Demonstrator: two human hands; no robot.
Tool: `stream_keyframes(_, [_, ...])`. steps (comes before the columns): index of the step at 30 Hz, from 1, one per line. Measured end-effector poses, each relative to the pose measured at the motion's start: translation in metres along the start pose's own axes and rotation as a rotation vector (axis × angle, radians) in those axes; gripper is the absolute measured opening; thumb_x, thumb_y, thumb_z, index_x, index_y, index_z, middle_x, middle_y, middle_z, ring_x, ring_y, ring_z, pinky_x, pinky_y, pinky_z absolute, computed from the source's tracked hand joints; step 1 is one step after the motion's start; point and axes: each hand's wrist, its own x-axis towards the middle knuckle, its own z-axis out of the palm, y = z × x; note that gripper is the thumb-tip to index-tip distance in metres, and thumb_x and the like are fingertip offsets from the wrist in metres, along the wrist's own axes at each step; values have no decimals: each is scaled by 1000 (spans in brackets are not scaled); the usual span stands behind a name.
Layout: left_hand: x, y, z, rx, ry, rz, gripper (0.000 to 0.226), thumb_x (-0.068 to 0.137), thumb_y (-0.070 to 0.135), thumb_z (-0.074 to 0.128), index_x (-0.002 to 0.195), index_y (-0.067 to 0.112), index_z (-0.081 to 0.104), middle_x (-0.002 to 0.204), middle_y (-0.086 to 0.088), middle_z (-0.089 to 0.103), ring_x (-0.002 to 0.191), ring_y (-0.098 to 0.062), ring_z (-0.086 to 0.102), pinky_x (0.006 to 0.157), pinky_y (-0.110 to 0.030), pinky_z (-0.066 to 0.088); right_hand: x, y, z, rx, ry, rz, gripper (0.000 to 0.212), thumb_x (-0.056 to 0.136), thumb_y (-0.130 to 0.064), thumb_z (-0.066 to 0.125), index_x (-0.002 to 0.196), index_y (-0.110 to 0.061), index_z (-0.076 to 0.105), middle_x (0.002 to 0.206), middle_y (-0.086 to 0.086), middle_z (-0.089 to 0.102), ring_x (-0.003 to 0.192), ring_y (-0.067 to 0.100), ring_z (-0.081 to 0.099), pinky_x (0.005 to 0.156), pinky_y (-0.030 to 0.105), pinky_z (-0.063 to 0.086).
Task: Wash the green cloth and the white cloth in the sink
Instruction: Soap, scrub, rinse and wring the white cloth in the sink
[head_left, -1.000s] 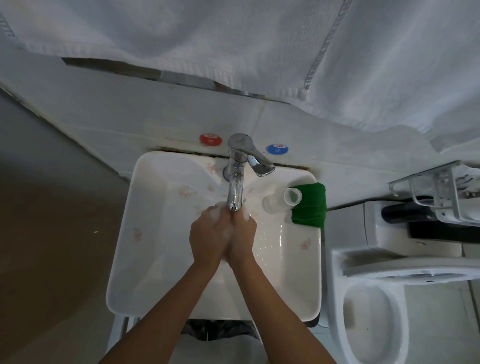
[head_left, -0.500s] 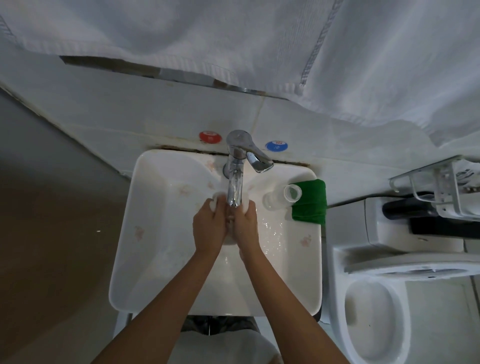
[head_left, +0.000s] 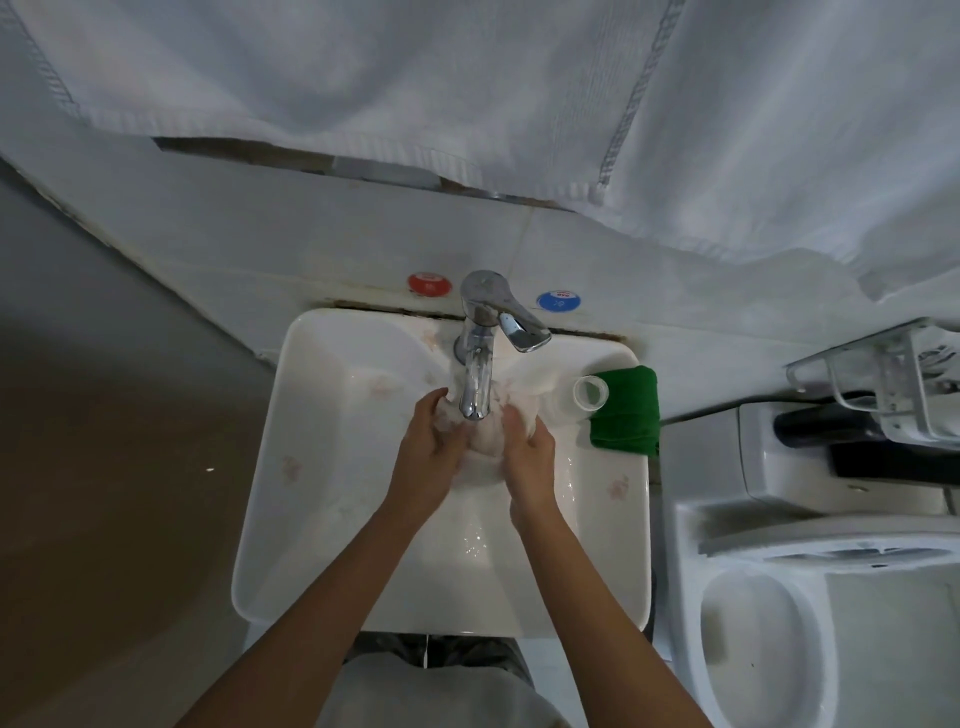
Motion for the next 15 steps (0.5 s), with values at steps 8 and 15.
stream_keyframes(8, [-6,8,10,-145,119,-90,22,97,30,48,118,24,47,115,-1,58,104,-16,59,80,-22,46,6,-13,0,17,-187,111,33,94,-44,54,113,-20,68,106,2,73,100,18,69,94,38,52])
stream_keyframes(15, [-9,3,14,9,210,-64,61,90,43,54,144,30,29,131,11,39,114,-8,46,93,-28,45,-5,1,10,0,-183,16,24,93,-27,58,117,-24,56,112,-3,66,104,15,63,88,30,51])
